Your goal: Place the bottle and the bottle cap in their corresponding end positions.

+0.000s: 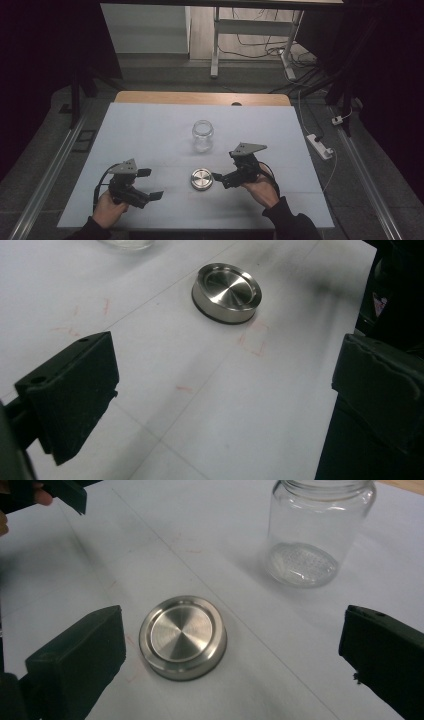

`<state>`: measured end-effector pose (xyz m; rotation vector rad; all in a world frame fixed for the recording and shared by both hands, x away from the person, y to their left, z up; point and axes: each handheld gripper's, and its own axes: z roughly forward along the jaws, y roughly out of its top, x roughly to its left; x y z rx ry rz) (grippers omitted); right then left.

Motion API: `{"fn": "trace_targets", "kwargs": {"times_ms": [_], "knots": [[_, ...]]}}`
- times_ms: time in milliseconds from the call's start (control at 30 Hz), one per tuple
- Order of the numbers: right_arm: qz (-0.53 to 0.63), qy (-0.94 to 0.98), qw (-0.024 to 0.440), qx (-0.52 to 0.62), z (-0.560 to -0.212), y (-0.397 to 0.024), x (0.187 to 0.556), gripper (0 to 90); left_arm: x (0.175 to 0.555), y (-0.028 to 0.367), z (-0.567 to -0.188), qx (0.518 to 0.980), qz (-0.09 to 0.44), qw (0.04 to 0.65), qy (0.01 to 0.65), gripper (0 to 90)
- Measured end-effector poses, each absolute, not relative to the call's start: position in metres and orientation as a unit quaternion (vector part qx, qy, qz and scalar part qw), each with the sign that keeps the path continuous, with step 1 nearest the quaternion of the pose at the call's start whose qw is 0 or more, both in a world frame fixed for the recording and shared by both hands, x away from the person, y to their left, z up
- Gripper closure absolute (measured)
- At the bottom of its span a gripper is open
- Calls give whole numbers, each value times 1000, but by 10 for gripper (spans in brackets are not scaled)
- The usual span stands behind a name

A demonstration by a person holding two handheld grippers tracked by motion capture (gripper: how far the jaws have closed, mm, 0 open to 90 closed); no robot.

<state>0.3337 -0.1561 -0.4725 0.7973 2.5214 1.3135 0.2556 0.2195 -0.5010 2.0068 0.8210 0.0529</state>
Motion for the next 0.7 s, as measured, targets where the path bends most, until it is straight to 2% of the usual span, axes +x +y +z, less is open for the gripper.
{"fn": "trace_targets", "kwargs": {"times_ms": [700], "knots": [[426,840,127,312,-473,-214,304,0,226,266,-503,790,53,471,390,0]]}}
